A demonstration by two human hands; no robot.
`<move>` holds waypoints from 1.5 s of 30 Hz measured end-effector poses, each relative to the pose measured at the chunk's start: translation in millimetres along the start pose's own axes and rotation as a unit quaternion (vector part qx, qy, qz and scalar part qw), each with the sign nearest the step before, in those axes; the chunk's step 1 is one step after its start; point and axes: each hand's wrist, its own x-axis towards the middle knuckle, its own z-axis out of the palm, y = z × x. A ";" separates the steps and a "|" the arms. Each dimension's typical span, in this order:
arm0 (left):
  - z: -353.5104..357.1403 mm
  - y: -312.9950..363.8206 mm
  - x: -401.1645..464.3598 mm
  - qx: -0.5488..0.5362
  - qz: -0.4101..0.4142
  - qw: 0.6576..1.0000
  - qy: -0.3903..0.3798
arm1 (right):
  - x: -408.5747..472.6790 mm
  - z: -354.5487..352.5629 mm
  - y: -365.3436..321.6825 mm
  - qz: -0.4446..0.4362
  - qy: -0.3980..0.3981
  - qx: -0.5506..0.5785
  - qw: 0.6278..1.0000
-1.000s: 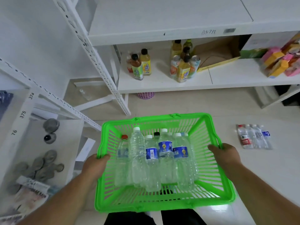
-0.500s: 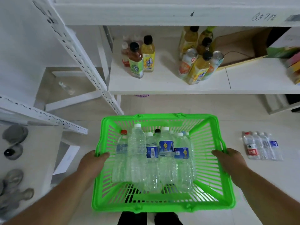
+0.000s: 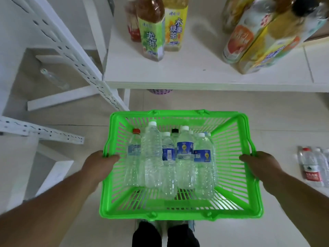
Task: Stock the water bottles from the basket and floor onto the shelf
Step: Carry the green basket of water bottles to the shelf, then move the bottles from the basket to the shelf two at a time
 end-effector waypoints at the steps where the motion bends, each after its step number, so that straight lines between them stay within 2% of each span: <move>1: 9.2 -0.8 12.1 -0.008 -0.002 1.000 0.001 | 14.3 7.9 0.3 -0.002 -0.002 0.003 1.000; 17: 105.0 -22.6 171.0 -0.011 -0.009 1.000 0.007 | 154.3 115.4 12.1 0.007 -0.003 -0.028 1.000; 24: 122.4 -30.0 195.8 -0.028 -0.010 0.999 0.020 | 167.2 136.9 11.0 0.012 0.007 -0.014 1.000; 29: 119.1 -21.0 186.2 -0.005 -0.031 1.000 0.004 | 148.2 133.2 -0.2 0.019 -0.010 -0.052 0.998; 31: 116.2 -12.2 175.3 0.036 -0.026 0.997 0.060 | 132.6 135.9 -9.5 -0.035 0.077 -0.127 0.988; 33: 118.5 -0.5 159.3 0.090 0.065 0.978 0.175 | 102.7 145.0 -23.6 -0.150 0.158 -0.111 0.970; 34: 123.2 7.2 150.9 0.089 0.119 0.969 0.199 | 88.0 152.9 -33.8 -0.177 0.145 -0.075 0.971; 36: 137.4 22.8 140.8 0.059 0.154 0.976 0.142 | 66.4 176.3 -51.5 -0.151 0.030 -0.014 0.988; 38: 157.5 36.0 141.5 0.036 0.119 0.991 0.045 | 57.4 203.7 -67.9 -0.099 -0.101 -0.039 0.989; 40: 173.3 46.8 149.0 0.019 0.080 0.996 -0.016 | 59.0 230.0 -77.0 -0.039 -0.195 -0.019 0.980; 42: 185.5 52.4 159.7 0.012 0.054 0.997 -0.046 | 65.3 247.2 -85.0 0.005 -0.239 0.017 0.971; 45: 198.2 49.9 175.2 0.068 0.027 0.995 -0.073 | 83.6 262.7 -91.4 -0.002 -0.234 0.008 0.972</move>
